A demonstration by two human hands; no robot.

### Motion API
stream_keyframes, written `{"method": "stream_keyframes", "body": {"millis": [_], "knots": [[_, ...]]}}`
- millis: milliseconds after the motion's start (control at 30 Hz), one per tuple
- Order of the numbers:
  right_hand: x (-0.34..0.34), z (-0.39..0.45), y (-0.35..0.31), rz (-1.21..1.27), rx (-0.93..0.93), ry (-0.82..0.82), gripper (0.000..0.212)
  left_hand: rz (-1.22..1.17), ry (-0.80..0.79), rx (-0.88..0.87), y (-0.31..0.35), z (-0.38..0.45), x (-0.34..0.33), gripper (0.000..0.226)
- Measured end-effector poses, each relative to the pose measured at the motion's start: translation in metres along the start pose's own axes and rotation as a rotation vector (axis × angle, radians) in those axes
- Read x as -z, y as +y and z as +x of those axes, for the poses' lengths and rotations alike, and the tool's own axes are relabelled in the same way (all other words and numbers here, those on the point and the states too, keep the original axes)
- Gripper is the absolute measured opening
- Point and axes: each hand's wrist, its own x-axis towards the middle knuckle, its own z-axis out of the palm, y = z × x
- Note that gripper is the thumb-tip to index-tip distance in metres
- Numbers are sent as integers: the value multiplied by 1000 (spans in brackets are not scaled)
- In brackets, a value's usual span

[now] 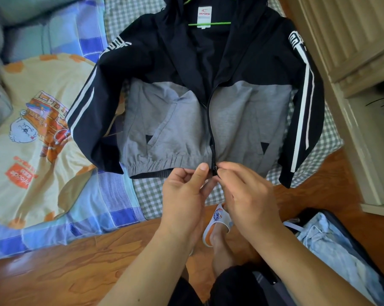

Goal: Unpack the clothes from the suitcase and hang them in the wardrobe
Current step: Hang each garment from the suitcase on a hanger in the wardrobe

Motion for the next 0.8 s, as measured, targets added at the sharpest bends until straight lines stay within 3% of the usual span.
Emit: {"method": "stream_keyframes", "body": {"millis": [233, 367, 633, 800], "knots": [[-1, 0, -7, 20, -12, -23, 14, 289, 50, -174, -3, -2, 2, 19], [-5, -4, -7, 16, -39, 3, 16, 324, 79, -164, -5, -2, 2, 22], [-2, 1, -6, 51, -56, 1, 14, 47, -78, 103, 7, 8, 8, 31], [-7, 0, -3, 69, -33, -49, 10, -219, -161, 299, 6, 10, 21, 16]]}}
